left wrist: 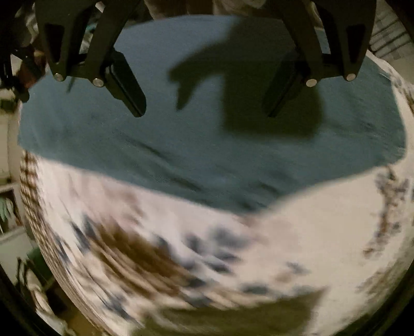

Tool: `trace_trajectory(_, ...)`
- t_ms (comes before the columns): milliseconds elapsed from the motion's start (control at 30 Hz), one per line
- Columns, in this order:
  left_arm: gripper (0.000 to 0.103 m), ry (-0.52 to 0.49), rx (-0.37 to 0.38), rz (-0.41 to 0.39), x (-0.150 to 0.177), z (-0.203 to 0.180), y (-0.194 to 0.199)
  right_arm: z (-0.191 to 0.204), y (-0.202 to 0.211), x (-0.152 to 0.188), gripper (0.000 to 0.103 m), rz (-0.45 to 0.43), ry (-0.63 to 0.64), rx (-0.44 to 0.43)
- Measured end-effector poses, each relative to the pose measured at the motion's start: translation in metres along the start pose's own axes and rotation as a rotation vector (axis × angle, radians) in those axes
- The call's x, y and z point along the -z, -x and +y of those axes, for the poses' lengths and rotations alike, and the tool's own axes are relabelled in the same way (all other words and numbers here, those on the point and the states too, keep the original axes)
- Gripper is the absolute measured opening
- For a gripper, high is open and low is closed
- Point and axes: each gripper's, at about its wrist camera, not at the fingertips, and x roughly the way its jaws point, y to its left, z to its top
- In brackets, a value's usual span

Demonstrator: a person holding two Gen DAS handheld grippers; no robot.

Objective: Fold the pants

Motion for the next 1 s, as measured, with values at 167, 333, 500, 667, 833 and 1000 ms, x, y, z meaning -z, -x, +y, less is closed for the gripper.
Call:
trace_trajectory(167, 0.093, -0.045, 0.052, 0.054, 0.018, -0.088, -0.036, -0.121, 0.012, -0.065, 0.081, -0.09, -0.209, -0.009)
trace_trajectory(333, 0.102, -0.066, -0.039, 0.066, 0.024, -0.142, -0.071, -0.195, -0.014, -0.106, 0.078, -0.097, -0.4, -0.128)
trace_trajectory(500, 0.103, -0.046, -0.092, 0.041, 0.022, -0.156, -0.078, -0.201, -0.01, -0.134, 0.04, -0.167, -0.354, -0.184)
trace_trajectory(667, 0.103, -0.027, -0.085, 0.036, 0.009, -0.16, -0.079, -0.175, 0.012, -0.14, 0.028, -0.211, -0.197, -0.296)
trace_trajectory(833, 0.103, 0.014, -0.088, 0.02, 0.009, -0.159, -0.08, -0.168, -0.001, -0.149, 0.031, -0.171, -0.153, -0.269)
trace_trajectory(1000, 0.103, 0.039, -0.097, 0.016, 0.011, -0.16, -0.076, -0.198, -0.024, -0.152, 0.037, -0.148, -0.334, -0.362)
